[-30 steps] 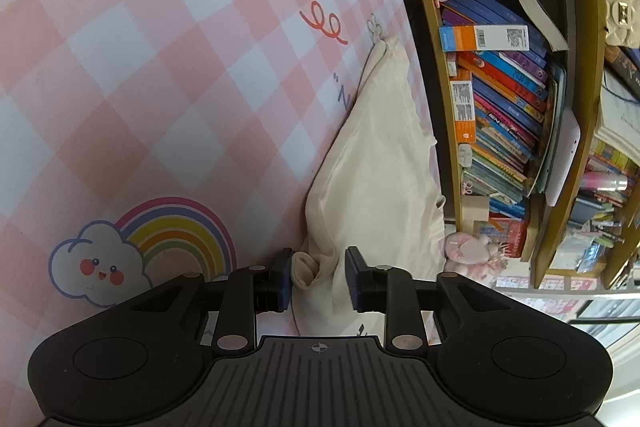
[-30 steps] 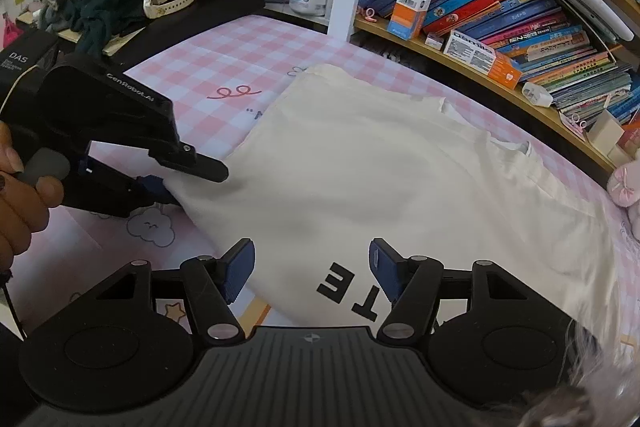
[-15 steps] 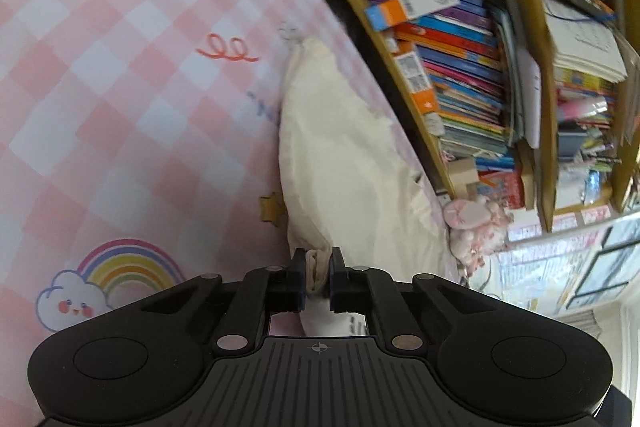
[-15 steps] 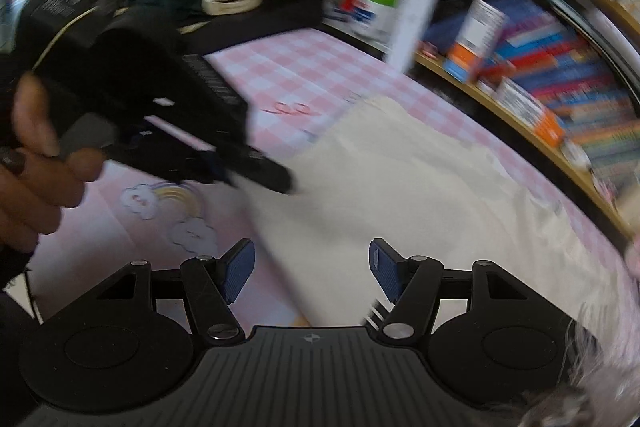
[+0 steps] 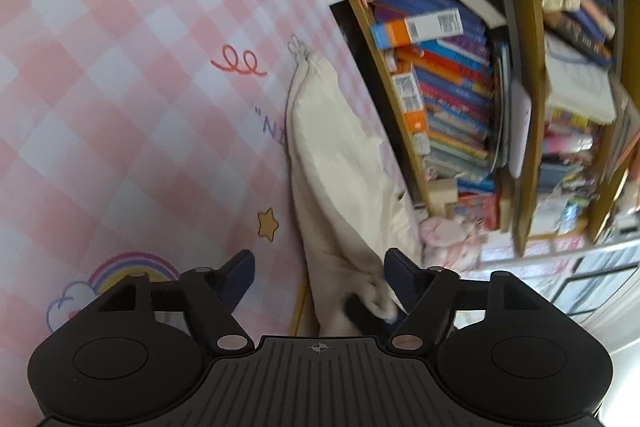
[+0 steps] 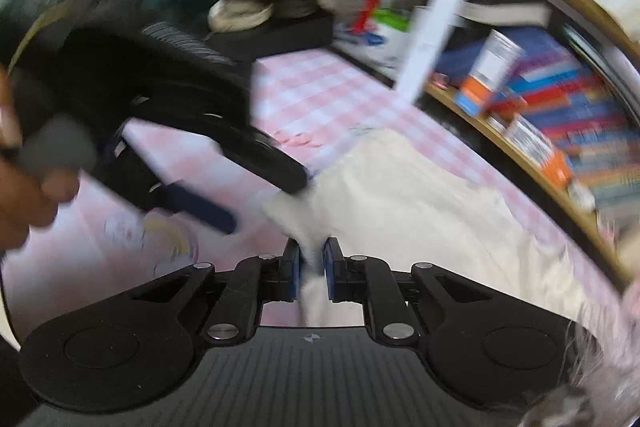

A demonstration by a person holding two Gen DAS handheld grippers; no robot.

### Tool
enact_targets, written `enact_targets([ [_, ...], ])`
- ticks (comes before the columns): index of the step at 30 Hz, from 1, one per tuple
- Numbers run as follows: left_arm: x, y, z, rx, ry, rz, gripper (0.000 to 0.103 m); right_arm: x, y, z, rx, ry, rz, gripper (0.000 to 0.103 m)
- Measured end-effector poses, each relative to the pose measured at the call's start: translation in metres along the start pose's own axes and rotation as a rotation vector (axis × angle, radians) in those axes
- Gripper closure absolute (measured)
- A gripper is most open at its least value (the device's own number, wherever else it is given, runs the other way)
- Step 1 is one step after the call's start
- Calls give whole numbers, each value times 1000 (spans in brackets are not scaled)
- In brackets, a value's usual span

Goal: Fold clothes

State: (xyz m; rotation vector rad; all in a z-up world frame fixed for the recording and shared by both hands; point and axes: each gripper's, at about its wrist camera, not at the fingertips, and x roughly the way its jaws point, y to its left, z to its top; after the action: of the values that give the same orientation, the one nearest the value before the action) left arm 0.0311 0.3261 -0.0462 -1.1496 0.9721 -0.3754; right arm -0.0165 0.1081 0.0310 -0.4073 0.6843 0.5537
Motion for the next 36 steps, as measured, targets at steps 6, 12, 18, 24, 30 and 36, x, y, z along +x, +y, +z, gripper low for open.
enact_targets([
  [6,31,5,1,-103,77,-109,26,-8,-21,4,130,-1,24,91],
  [12,54,4,0,-165,123,-196,26,-2,-16,5,119,20,50,91],
  [18,58,4,-1,-168,130,-212,26,2,-12,2,121,46,67,91],
  [24,60,8,0,-165,127,-183,26,0,-10,2,114,46,95,62],
  [30,62,13,0,-155,130,-145,27,-10,-35,-2,190,75,109,49],
  [36,59,13,-3,-114,111,-86,29,-29,-91,-6,330,57,79,36],
])
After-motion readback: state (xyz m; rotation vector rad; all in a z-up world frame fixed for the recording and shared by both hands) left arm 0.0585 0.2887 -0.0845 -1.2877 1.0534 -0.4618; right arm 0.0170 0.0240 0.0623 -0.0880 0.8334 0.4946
